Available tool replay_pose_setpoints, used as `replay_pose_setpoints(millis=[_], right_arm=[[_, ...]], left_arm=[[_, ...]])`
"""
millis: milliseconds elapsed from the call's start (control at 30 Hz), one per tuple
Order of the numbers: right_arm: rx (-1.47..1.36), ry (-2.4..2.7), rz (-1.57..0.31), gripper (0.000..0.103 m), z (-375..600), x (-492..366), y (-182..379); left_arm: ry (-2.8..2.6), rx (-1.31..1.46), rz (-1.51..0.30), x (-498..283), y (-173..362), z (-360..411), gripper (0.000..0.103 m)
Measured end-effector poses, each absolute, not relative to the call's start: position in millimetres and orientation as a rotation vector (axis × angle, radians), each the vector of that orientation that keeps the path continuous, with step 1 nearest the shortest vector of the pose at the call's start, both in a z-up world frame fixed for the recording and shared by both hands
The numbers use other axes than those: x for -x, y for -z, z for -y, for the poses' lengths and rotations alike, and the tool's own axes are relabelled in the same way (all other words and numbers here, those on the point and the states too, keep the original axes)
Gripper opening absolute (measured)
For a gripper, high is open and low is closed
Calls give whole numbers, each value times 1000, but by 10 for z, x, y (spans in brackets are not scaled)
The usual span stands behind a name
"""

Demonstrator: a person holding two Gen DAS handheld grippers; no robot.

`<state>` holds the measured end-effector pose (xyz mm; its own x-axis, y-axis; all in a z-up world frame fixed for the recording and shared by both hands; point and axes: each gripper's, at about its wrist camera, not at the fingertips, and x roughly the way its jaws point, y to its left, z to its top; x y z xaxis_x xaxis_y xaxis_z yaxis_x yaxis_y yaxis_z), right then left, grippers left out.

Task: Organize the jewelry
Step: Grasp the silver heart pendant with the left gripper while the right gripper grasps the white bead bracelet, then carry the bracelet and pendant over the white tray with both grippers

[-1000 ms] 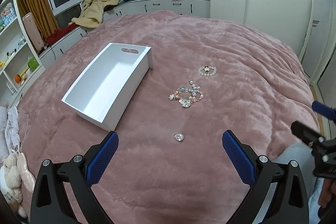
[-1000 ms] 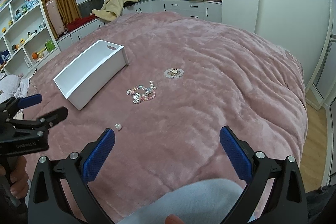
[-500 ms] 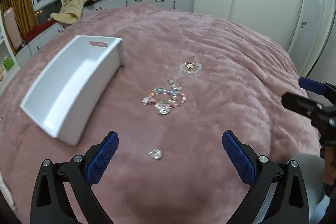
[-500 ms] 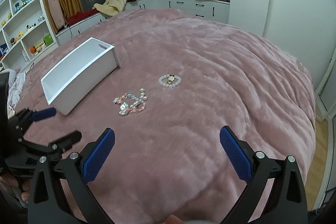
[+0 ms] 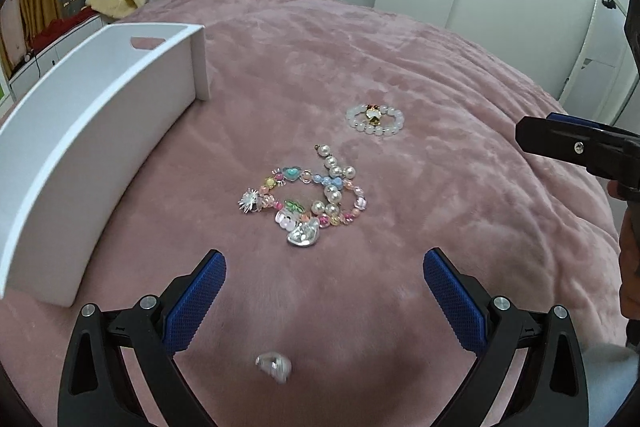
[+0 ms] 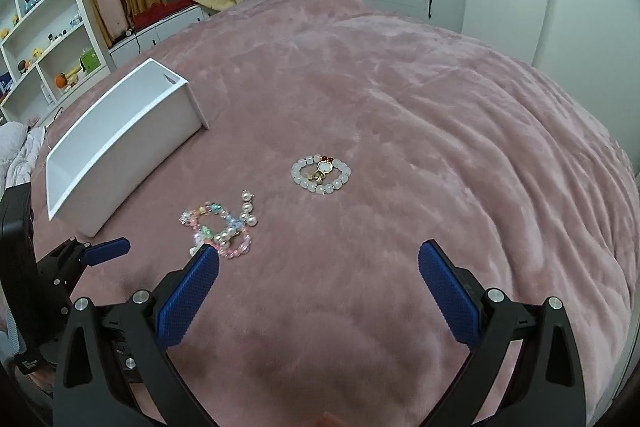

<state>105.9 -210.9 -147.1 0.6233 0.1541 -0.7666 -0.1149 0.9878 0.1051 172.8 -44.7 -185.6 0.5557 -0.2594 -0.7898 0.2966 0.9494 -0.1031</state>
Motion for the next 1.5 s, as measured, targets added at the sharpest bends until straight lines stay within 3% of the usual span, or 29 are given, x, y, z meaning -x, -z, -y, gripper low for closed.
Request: replay_pose_setpoints(millis=[267,367,433,500,633,700,767,833,867,1000,1067,1133,1267,1333,1500], right_arm=[[-63,-189,-938,98,2038,-1647,1865],[-87,-196,-938,96,2014,-1916,2009],[-135,-202,-957,90,1990,-2168,2193],[-139,-177,-990,75,1965,-2338,2361],[-26,-161,-979,76,1872,-2462,2589],[20,-167,-950,72,1837,-2428,2618],[3,-169,-943,63,1878,-2417,2627],[-24,-165,-938,42,1937,-2398,2612],[-35,-161,-933,37,1966,-2385,2603],[-55,-170,-934,33,1999,-2344,2574],[-60,-177,-922,23,1991,-2317,2534],[-57,-180,-919,19,1975,-2330,2491],[-68,-189,-916,18,1990,-2289,2454],[-88,-185,-911,11,2032,-2255,2422],[-127,-170,-895,11,2119,-2182,2333]], left_arm=[[306,-52,-940,-1995,2131,504,100],[289,-58,-948,-2087,2248,515,92],[291,-47,-949,-2126,2326,501,81],[284,-39,-943,-2153,2407,478,77],[286,-54,-926,-2187,2507,522,76],[287,-66,-915,-2198,2503,551,68],[291,-72,-911,-2215,2486,574,63],[291,-74,-912,-2228,2472,591,58],[291,-76,-912,-2230,2466,596,54],[282,-85,-913,-2205,2435,607,45],[276,-82,-915,-2154,2427,589,40],[272,-81,-916,-2125,2415,576,35],[278,-85,-921,-2062,2386,559,26],[283,-89,-919,-2020,2364,557,26],[291,-100,-915,-1933,2314,555,26]])
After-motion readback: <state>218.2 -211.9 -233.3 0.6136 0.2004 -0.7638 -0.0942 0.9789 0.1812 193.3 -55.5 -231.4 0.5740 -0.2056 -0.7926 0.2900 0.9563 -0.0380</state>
